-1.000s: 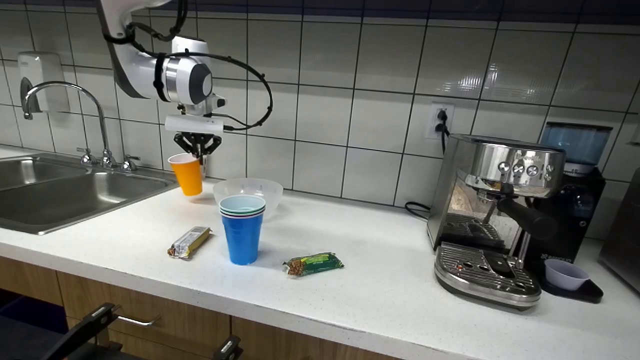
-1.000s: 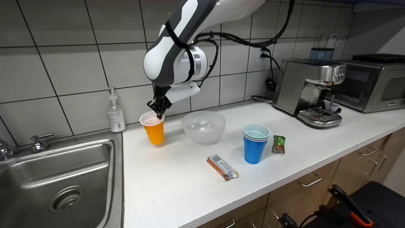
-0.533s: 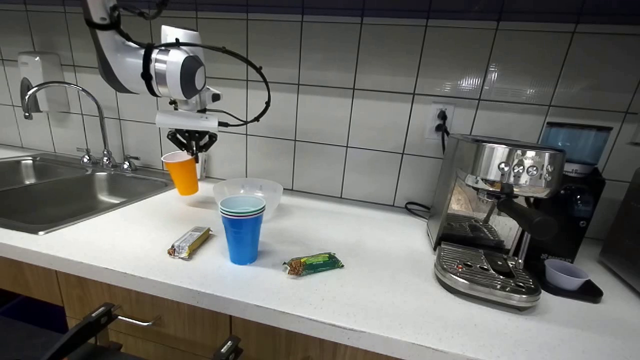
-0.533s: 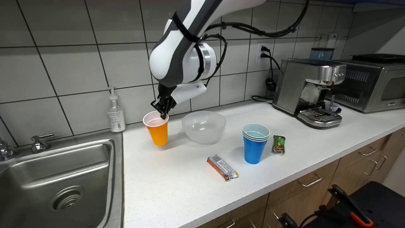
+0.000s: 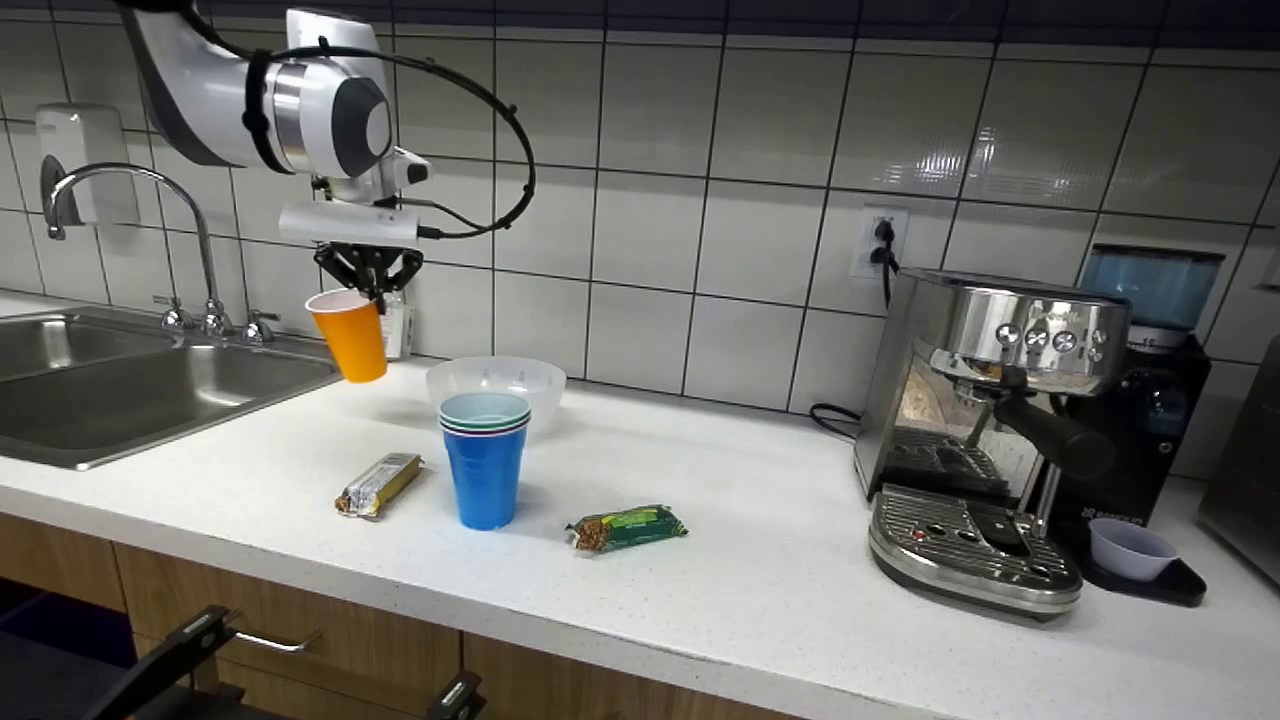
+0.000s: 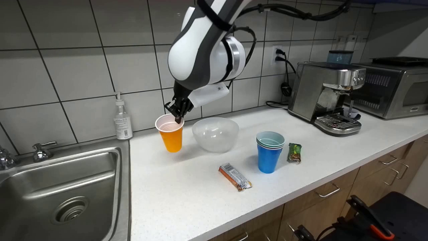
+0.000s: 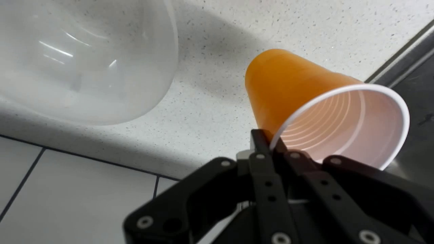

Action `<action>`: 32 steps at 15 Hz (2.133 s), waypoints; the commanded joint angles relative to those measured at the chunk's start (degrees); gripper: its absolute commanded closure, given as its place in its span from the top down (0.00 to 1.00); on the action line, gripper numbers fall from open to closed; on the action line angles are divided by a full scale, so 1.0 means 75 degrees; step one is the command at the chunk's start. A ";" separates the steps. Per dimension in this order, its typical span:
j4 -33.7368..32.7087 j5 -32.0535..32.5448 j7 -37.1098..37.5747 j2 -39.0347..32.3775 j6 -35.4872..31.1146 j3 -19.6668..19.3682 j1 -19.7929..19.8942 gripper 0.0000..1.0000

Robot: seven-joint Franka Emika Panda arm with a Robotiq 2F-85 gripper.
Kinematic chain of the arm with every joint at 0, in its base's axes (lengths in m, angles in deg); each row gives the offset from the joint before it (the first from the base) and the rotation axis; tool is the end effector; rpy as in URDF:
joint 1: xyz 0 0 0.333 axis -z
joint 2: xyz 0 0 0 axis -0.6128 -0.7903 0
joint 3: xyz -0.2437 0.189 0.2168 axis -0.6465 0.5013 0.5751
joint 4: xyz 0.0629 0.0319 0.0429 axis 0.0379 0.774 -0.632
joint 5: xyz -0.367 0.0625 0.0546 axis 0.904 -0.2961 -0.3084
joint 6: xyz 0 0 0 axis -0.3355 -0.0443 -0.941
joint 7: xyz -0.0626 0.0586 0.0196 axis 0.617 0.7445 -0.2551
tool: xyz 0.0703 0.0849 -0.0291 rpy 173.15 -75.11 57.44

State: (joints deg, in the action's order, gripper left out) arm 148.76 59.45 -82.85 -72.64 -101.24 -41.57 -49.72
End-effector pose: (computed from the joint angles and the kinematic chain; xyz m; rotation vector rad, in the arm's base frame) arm 0.5724 0.2156 0.3634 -2.8933 -0.7846 -0.6524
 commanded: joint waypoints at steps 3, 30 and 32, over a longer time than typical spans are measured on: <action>0.1242 0.0292 0.0616 0.1144 -0.0365 -0.0182 -0.0045 0.01; 0.2849 -0.1661 -0.2089 0.4222 0.1517 -0.1458 0.0254 0.01; 0.2867 -0.1605 -0.1998 0.4318 0.1586 -0.1568 0.0323 0.01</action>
State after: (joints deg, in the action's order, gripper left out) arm 169.22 47.74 -97.67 -43.13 -91.62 -52.80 -48.59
